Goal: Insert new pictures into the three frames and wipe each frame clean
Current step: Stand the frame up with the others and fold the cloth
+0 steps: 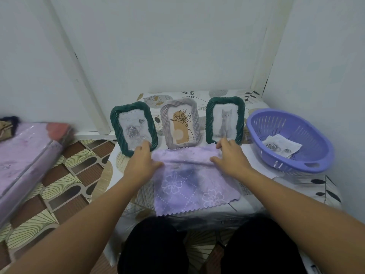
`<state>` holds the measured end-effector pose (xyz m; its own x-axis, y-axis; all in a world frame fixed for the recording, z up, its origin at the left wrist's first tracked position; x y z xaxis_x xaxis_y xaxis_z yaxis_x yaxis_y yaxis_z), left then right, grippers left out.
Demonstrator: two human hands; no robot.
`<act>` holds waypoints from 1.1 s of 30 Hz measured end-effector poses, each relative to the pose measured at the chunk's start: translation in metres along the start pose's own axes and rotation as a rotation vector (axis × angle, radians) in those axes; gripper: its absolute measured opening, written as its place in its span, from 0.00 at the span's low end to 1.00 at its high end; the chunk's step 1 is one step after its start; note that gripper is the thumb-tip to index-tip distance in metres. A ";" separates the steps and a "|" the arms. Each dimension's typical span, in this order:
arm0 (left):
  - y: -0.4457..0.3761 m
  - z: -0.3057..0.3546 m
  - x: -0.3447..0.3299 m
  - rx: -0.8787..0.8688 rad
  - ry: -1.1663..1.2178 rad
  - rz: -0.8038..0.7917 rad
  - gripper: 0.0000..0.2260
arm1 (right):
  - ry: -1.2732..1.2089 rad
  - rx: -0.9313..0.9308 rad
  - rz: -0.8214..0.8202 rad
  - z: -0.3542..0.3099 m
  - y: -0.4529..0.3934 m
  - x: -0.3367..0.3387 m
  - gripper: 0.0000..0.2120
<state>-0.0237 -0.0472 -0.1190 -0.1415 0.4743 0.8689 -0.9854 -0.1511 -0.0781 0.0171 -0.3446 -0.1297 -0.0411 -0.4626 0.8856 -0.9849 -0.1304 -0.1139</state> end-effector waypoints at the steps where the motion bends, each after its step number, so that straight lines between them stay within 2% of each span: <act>1: 0.009 0.006 0.001 -0.053 -0.003 0.007 0.22 | -0.018 0.050 0.005 -0.002 0.004 0.002 0.15; 3: 0.029 0.024 -0.005 -0.209 0.032 -0.071 0.10 | -0.080 0.161 -0.066 -0.011 0.016 0.003 0.12; 5: 0.055 0.038 -0.019 -0.367 0.050 -0.231 0.05 | -0.143 0.235 -0.236 -0.020 0.032 -0.001 0.10; 7: 0.076 0.042 -0.032 -0.425 0.048 -0.345 0.06 | -0.151 0.261 -0.421 -0.027 0.050 -0.009 0.11; 9: 0.087 0.041 -0.039 -0.426 0.042 -0.385 0.08 | -0.129 0.263 -0.570 -0.029 0.066 -0.019 0.14; 11: 0.091 0.041 -0.040 -0.420 0.033 -0.385 0.11 | -0.077 0.282 -0.629 -0.028 0.073 -0.025 0.18; 17: 0.098 0.047 -0.041 -0.514 -0.126 -0.376 0.15 | -0.027 0.325 -0.611 -0.031 0.075 -0.027 0.21; 22: 0.103 0.046 -0.041 -0.570 -0.125 -0.324 0.08 | -0.045 0.308 -0.608 -0.026 0.072 -0.028 0.12; 26: 0.100 0.046 -0.032 -0.527 -0.072 -0.290 0.04 | -0.098 0.281 -0.608 -0.025 0.068 -0.025 0.04; 29: 0.094 0.037 -0.026 -0.463 -0.006 -0.267 0.08 | -0.196 0.241 -0.532 -0.024 0.063 -0.018 0.05; 31: 0.092 0.035 -0.021 -0.435 0.027 -0.245 0.05 | -0.246 0.213 -0.458 -0.022 0.060 -0.011 0.05; 33: 0.092 0.039 -0.018 -0.452 0.016 -0.236 0.03 | -0.264 0.197 -0.473 -0.021 0.060 -0.010 0.07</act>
<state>-0.1081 -0.1030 -0.1229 0.0917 0.4643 0.8809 -0.9326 0.3502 -0.0875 -0.0448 -0.3297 -0.1359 0.4649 -0.5142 0.7207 -0.8348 -0.5257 0.1635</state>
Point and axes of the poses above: each hand's wrist, its own y-axis away from the middle knuckle, its own x-axis out of the back of the hand, z = x × y, the point moved 8 cm from there along -y, towards the middle knuckle, and after that the axes turned 1 degree about y, right-handed, at the moved point
